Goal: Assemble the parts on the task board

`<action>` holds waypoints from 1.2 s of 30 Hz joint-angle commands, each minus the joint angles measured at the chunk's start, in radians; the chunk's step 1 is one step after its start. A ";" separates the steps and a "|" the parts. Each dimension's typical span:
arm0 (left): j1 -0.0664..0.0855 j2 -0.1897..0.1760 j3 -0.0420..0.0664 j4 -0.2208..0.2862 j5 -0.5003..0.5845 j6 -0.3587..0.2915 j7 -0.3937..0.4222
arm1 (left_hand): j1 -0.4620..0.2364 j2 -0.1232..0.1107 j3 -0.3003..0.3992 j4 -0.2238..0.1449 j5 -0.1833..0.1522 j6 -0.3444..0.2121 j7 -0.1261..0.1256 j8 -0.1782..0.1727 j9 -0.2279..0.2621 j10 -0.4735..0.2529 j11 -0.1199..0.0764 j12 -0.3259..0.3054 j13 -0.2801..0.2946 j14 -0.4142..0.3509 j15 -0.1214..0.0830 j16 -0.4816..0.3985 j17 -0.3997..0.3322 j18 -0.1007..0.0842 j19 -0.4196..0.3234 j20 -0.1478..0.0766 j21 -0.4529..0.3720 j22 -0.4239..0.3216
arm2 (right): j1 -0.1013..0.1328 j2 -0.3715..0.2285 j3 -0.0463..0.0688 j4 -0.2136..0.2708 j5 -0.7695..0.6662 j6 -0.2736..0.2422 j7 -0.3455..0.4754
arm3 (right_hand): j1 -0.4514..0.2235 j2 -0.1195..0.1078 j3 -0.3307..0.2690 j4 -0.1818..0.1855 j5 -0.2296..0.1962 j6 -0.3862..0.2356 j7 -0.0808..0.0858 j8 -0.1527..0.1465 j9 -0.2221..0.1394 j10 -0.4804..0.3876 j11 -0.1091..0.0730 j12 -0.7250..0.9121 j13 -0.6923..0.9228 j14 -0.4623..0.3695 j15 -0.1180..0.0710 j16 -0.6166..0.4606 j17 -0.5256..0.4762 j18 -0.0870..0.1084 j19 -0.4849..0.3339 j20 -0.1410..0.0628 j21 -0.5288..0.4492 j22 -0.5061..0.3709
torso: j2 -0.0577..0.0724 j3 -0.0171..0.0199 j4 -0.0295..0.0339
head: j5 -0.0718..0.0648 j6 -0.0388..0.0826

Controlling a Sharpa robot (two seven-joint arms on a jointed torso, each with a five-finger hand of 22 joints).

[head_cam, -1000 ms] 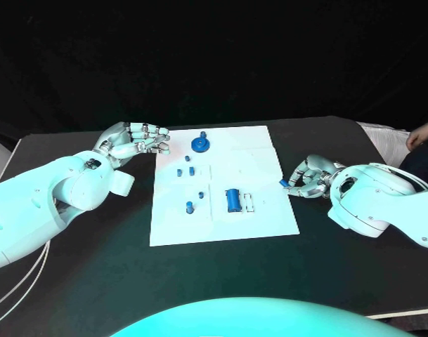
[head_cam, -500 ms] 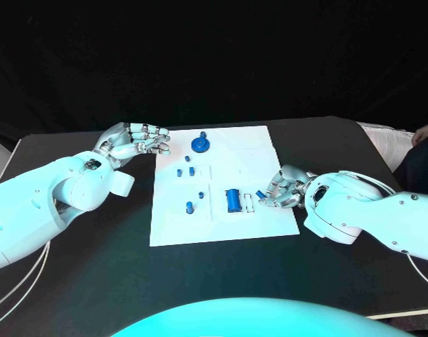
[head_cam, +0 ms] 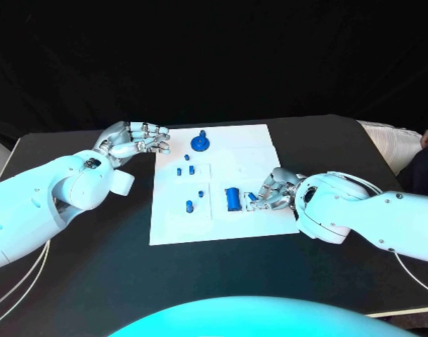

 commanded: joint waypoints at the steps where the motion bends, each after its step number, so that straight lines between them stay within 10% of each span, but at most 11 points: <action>1: 0.000 0.002 0.000 0.003 0.005 0.011 0.005 | 0.001 0.012 0.003 0.006 0.002 0.005 0.009 -0.005 -0.001 -0.001 0.004 -0.004 0.001 0.005 0.001 -0.004 0.001 0.011 0.005 -0.002 -0.004 -0.001 | -0.001 0.004 0.000 0.000 -0.002 0.011 -0.005 | -0.010 0.001 0.003 -0.004 0.005 -0.001 -0.001 0.004 0.001 0.085 -0.003 0.003 0.239 0.106 -0.004 0.006 0.263 -0.015 0.080 -0.006 -0.001 0.205 | -0.001 0.0001 0.0003 | 0.002 -0.002; 36: 0.000 0.006 0.000 -0.002 0.004 0.018 0.000 | 0.000 0.012 0.002 0.011 0.002 0.004 0.010 -0.006 -0.002 -0.002 0.004 -0.004 0.001 0.005 0.001 -0.007 0.005 0.011 0.007 -0.001 -0.008 -0.004 | -0.001 0.032 0.000 -0.032 -0.004 0.013 -0.005 | -0.095 -0.011 -0.024 0.001 0.018 -0.001 0.001 0.008 0.003 0.086 0.000 0.005 0.240 0.106 -0.002 0.006 0.263 -0.016 0.081 -0.005 -0.002 0.206 | 0.001 -0.0008 -0.0010 | 0.004 -0.014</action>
